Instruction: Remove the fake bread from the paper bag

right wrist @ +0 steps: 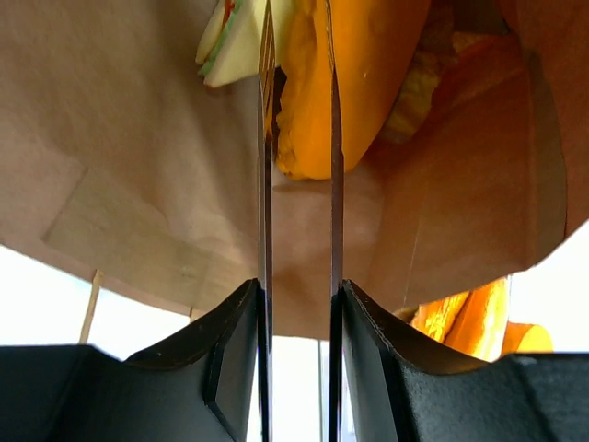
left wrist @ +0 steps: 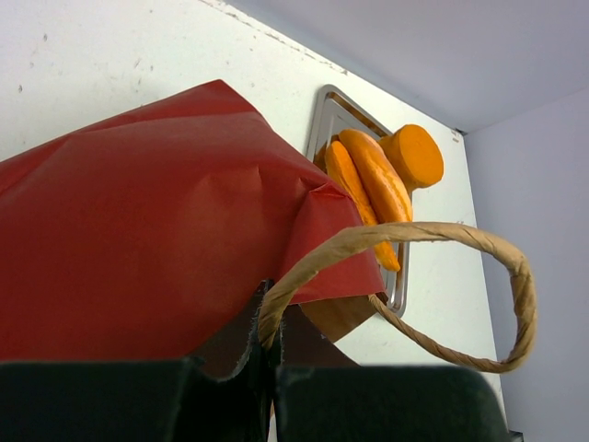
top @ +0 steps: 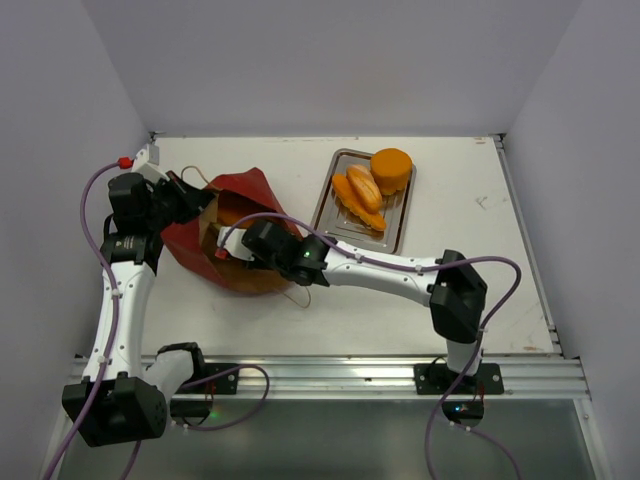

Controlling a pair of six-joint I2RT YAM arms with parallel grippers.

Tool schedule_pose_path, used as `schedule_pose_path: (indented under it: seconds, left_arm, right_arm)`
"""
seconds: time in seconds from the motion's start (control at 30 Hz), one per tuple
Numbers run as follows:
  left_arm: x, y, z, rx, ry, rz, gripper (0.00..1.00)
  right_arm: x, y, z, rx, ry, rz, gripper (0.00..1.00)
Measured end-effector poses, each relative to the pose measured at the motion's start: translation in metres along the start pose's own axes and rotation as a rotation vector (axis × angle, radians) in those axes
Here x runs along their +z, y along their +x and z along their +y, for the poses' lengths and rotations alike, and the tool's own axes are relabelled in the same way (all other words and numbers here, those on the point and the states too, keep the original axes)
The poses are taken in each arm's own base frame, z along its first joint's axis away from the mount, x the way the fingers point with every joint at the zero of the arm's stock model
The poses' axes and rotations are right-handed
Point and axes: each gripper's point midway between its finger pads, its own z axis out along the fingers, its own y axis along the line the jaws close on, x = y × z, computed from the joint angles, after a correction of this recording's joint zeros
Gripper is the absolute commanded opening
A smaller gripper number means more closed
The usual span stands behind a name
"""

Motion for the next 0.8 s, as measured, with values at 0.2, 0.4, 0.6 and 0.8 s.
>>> schedule_pose_path:
  seconds: [0.2, 0.4, 0.6, 0.8]
  left_arm:
    - [0.000, -0.001, -0.001, 0.002, 0.003, -0.003, 0.00]
    - [0.000, -0.001, -0.001, 0.003, 0.003, -0.004, 0.00]
    - [0.000, -0.001, 0.000, 0.003, 0.002, -0.003, 0.00]
    - [0.000, -0.001, 0.000, 0.002, 0.002, -0.003, 0.00]
  right_arm:
    - [0.013, -0.001, 0.005, -0.004, -0.002, 0.015, 0.44]
    - [0.024, 0.008, 0.009, -0.018, 0.011, 0.055, 0.44]
    - [0.026, 0.010, 0.008, -0.025, 0.033, 0.070, 0.44]
    - [0.024, 0.013, 0.006, -0.023, 0.053, 0.073, 0.45]
